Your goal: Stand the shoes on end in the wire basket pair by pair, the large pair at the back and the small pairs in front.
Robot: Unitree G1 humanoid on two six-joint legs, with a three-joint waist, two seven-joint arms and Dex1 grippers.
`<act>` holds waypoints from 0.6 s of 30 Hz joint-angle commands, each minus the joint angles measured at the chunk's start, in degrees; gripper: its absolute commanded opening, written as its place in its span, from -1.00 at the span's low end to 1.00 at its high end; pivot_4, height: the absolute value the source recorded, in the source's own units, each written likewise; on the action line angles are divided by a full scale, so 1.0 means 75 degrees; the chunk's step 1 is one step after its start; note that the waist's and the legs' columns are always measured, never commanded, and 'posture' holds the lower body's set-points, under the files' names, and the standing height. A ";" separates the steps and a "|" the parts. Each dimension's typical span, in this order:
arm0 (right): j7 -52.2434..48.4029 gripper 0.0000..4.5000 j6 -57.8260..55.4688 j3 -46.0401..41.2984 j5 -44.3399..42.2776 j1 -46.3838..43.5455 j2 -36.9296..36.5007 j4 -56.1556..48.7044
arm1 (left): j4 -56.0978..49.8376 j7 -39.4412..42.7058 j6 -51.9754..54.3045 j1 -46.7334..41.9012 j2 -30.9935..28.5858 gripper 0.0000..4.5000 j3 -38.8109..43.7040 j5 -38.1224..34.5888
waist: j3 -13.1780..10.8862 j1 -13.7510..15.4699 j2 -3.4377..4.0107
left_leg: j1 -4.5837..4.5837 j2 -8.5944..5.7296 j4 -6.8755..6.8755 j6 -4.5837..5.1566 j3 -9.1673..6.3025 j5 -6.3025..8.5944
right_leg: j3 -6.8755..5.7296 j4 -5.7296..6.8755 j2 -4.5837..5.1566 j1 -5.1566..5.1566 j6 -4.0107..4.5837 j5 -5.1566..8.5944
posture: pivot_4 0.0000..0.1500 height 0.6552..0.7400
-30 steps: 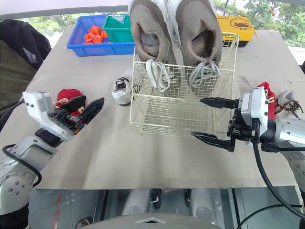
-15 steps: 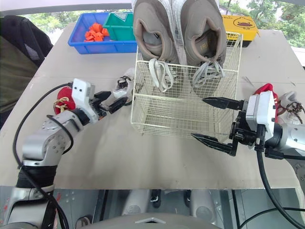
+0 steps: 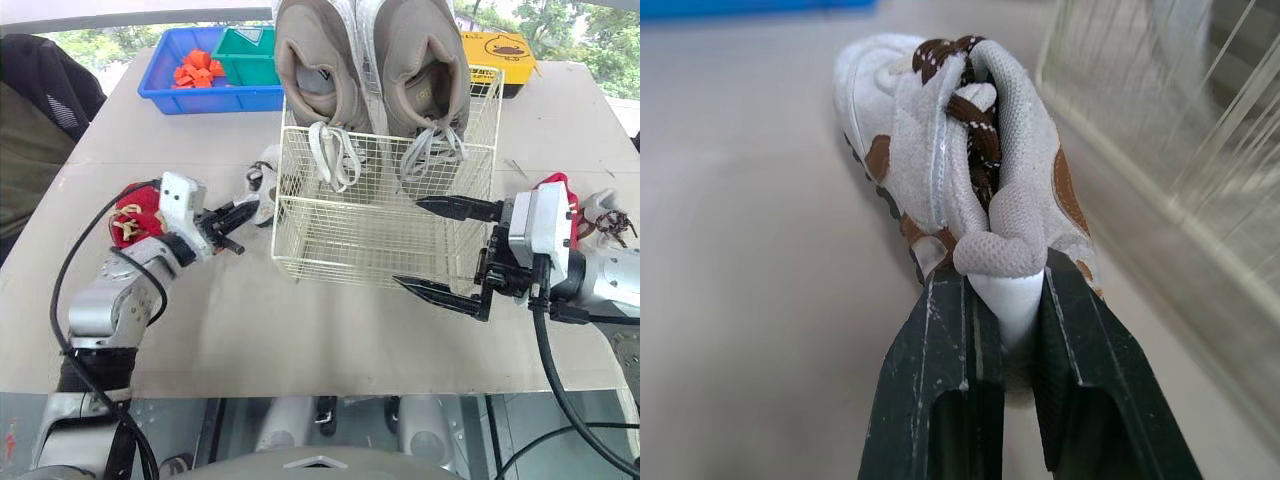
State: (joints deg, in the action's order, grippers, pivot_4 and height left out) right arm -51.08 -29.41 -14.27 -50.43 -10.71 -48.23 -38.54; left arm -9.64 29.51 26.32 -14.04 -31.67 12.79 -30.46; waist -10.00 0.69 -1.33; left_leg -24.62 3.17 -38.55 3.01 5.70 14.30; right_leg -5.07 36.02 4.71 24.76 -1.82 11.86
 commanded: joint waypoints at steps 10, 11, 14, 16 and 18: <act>-0.1050 1.00 -0.0335 0.1054 -0.0089 -0.3182 -0.0098 0.1436 | -0.4416 0.1852 0.0099 0.2360 -0.1893 -0.94 0.3783 -0.2706 | -0.0010 0.0057 0.0007 | 0.0001 0.0003 -0.0038 -0.0005 -0.0002 -0.0002 | -0.0001 0.0044 0.0008 0.0002 0.0002 0.0003 | 1.00 1.00; -0.1018 1.00 -0.0417 0.1170 0.0093 -0.3434 -0.0151 0.1576 | -0.4470 0.2208 0.0120 0.2488 -0.2158 -0.94 0.4002 -0.2832 | -0.0021 0.0034 0.0024 | -0.0003 -0.0001 -0.0060 -0.0005 -0.0022 -0.0001 | -0.0021 0.0058 0.0012 -0.0007 0.0021 0.0014 | 1.00 1.00; -0.0955 1.00 -0.0552 0.1486 0.0615 -0.3974 -0.0247 0.1929 | -0.4377 0.3297 -0.0306 0.2752 -0.2761 -0.94 0.4043 -0.2502 | -0.0022 0.0006 0.0033 | 0.0005 -0.0001 -0.0091 0.0030 -0.0018 0.0020 | -0.0019 0.0081 0.0017 -0.0007 0.0011 0.0035 | 1.00 1.00; -0.1103 1.00 -0.0811 0.1700 0.0733 -0.4358 -0.0336 0.2216 | -0.4133 0.3897 -0.0736 0.2569 -0.3108 -0.94 0.3730 -0.2168 | -0.0025 0.0021 0.0041 | 0.0012 -0.0002 -0.0093 0.0030 -0.0009 0.0021 | -0.0015 0.0091 0.0019 -0.0006 0.0012 0.0036 | 1.00 1.00; -0.1395 1.00 -0.1045 0.1903 0.0778 -0.4772 -0.0419 0.2447 | -0.3835 0.4395 -0.1156 0.2169 -0.3397 -0.94 0.3271 -0.1900 | -0.0031 0.0031 0.0052 | 0.0009 -0.0003 -0.0092 0.0029 -0.0011 0.0020 | -0.0016 0.0094 0.0019 -0.0002 0.0027 0.0028 | 1.00 1.00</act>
State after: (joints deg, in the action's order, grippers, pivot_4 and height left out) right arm -60.22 -36.55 0.51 -44.73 -44.91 -50.34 -20.03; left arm -38.94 60.37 20.61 3.36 -56.09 37.71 -45.75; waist -10.24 0.92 -0.94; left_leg -24.63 3.14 -39.24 3.22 5.63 14.45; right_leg -5.20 36.74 4.84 24.82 -1.54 12.02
